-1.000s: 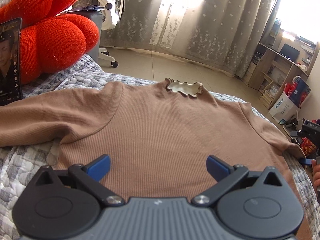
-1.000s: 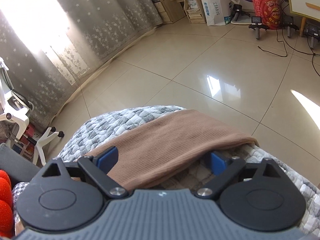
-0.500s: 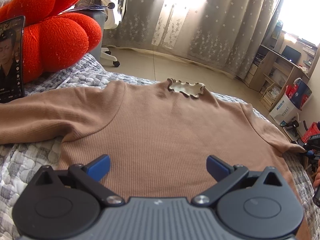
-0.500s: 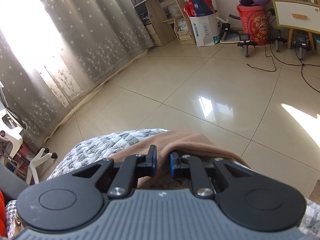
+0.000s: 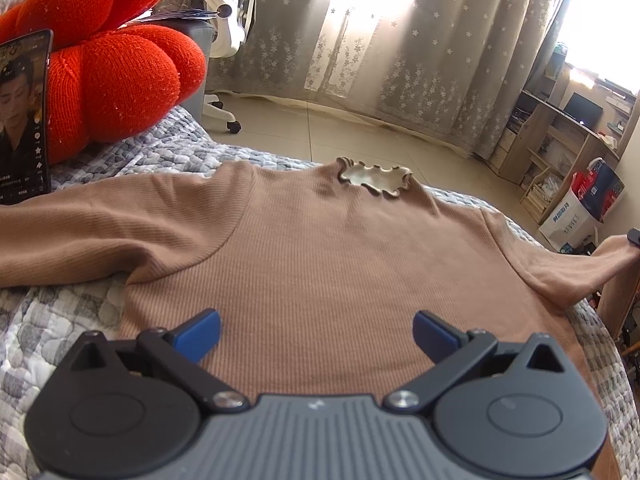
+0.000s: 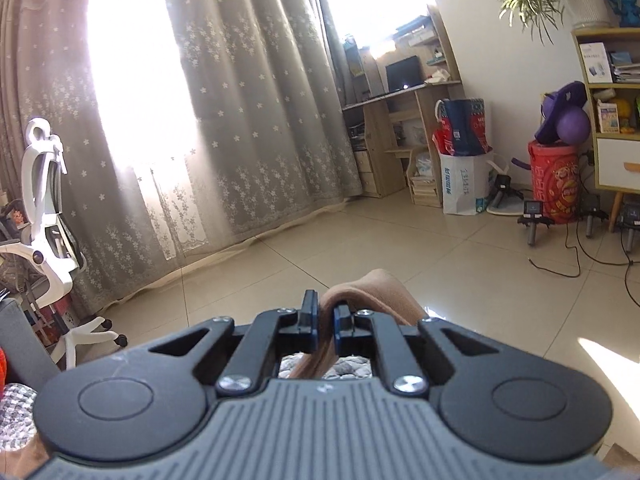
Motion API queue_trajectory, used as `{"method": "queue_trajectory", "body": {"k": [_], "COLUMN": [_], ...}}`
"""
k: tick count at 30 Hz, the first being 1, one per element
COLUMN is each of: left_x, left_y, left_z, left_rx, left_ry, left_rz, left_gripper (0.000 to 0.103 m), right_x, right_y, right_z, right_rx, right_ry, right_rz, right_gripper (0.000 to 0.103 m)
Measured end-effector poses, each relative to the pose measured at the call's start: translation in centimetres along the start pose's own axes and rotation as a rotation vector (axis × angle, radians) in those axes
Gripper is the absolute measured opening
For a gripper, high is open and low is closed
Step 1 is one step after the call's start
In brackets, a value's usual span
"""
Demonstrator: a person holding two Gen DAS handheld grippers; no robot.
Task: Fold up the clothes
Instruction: 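Lift the sleeve with the right tool, fold it across the body, release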
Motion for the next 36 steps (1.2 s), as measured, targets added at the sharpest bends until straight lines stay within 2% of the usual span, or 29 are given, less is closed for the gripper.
{"method": "queue_trajectory", "body": {"k": [10, 21, 27, 36], "left_x": [0.1, 0.2, 0.3, 0.3], "left_y": [0.0, 0.2, 0.3, 0.3], "left_z": [0.0, 0.6, 1.0, 1.1], "left_rx": [0.008, 0.018, 0.026, 0.025], "left_ry": [-0.001, 0.004, 0.008, 0.014], "left_rz": [0.002, 0.000, -0.002, -0.003], "left_gripper": [0.103, 0.103, 0.103, 0.103], "right_x": [1.1, 1.6, 1.2, 0.1], "right_y": [0.2, -3.4, -6.2, -10.7], "right_z": [5.3, 12.0, 14.1, 14.7], "right_rx": [0.095, 0.248, 0.342, 0.380], "right_ry": [0.177, 0.366, 0.443, 0.485], "right_rz": [-0.001, 0.089, 0.184, 0.416], "right_gripper": [0.010, 0.010, 0.010, 0.010]}}
Point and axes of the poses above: each gripper's, at about its wrist camera, not at the fingertips, and x roughly against the way its jaws point, z to its left, y to its top, the point moved 6 cm from there along -x, roughly the way its jaws point, and after that the axes turned 13 degrees about y, right-handed, at the moved point
